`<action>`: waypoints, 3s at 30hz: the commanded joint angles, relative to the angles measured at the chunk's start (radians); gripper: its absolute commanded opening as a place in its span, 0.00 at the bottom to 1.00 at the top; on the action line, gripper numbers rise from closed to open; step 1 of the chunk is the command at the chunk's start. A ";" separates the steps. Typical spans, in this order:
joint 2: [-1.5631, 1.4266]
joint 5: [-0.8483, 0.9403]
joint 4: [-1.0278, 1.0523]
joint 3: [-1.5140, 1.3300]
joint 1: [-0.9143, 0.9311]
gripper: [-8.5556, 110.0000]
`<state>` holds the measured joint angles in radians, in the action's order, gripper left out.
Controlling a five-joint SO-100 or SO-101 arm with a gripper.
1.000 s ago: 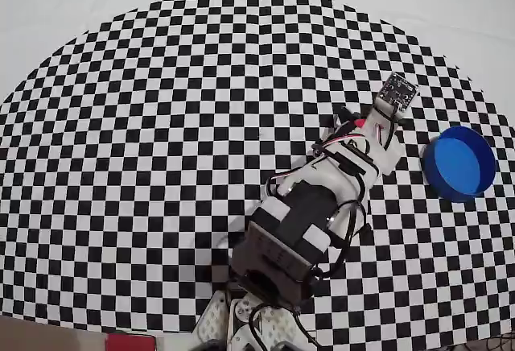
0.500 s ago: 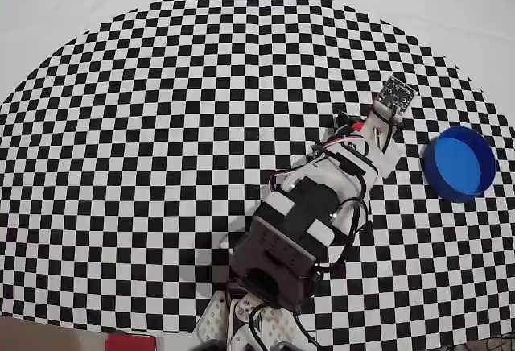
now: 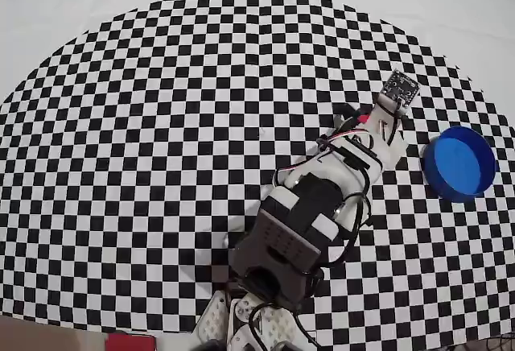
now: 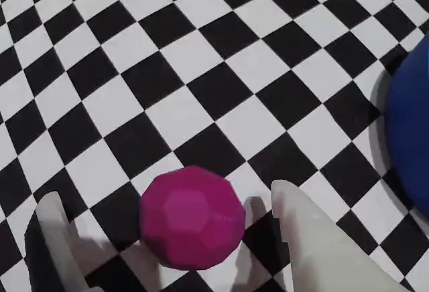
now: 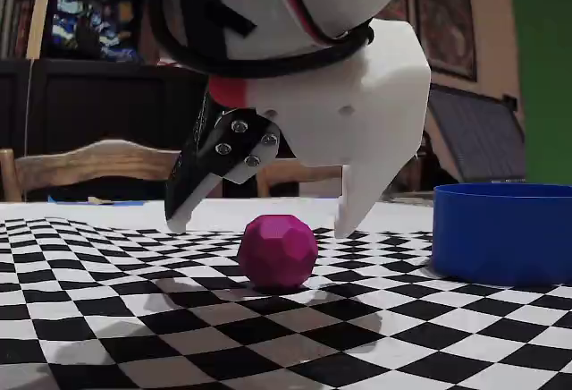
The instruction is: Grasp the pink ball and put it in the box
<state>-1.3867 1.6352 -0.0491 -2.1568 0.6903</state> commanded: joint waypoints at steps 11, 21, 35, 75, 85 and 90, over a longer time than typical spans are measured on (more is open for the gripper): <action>0.014 0.008 -0.008 0.032 0.009 0.39; 0.026 0.008 -0.008 0.032 0.011 0.39; 0.037 0.008 -0.008 0.029 0.009 0.38; -0.049 0.005 -0.015 0.020 0.009 0.07; -0.132 0.003 0.003 0.008 0.014 0.07; -0.179 0.008 0.003 -0.012 0.017 0.07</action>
<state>-1.4895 1.6352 -0.0491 -2.1675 0.6980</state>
